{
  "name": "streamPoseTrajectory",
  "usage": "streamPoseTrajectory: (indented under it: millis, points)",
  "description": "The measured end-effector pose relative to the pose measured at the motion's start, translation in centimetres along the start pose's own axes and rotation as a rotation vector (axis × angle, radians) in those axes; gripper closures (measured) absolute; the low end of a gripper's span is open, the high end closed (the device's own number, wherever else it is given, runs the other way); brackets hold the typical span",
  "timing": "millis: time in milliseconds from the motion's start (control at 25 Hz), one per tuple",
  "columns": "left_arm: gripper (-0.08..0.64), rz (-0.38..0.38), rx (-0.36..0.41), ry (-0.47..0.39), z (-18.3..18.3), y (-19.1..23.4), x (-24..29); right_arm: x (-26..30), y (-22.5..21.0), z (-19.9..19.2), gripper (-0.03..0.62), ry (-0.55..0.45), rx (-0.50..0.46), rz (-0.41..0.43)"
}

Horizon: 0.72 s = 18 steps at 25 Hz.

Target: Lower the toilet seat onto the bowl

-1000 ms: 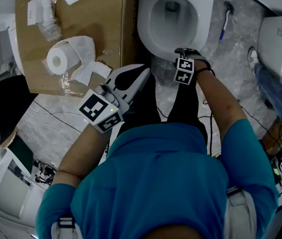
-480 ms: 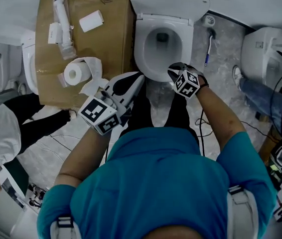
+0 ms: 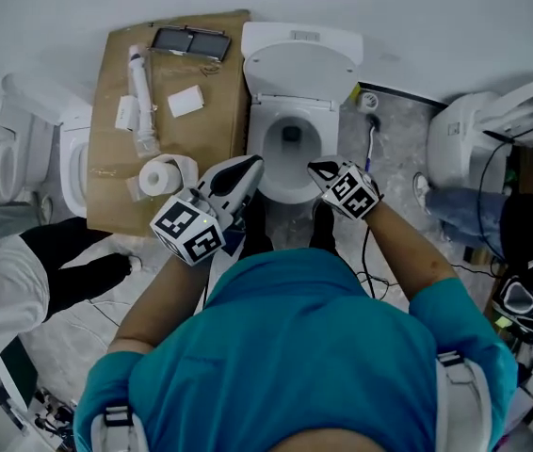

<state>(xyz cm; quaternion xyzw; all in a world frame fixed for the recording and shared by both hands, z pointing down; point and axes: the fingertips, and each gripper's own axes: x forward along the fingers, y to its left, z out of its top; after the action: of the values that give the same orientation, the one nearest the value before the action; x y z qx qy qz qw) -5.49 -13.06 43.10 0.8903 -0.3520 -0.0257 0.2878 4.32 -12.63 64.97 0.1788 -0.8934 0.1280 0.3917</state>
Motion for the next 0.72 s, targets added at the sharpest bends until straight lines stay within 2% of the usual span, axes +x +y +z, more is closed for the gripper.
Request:
streamPoseTrajectory:
  millis: [400, 720]
  points:
    - [0.557, -0.041, 0.073, -0.078, 8.2, -4.2, -0.6, -13.1, -2.0, 12.1, 0.592, -0.274, 0.107, -0.065]
    - [0.557, -0.083, 0.168, -0.133, 14.2, -7.5, -0.4, -23.0, -3.7, 17.8, 0.592, -0.461, 0.142, -0.148]
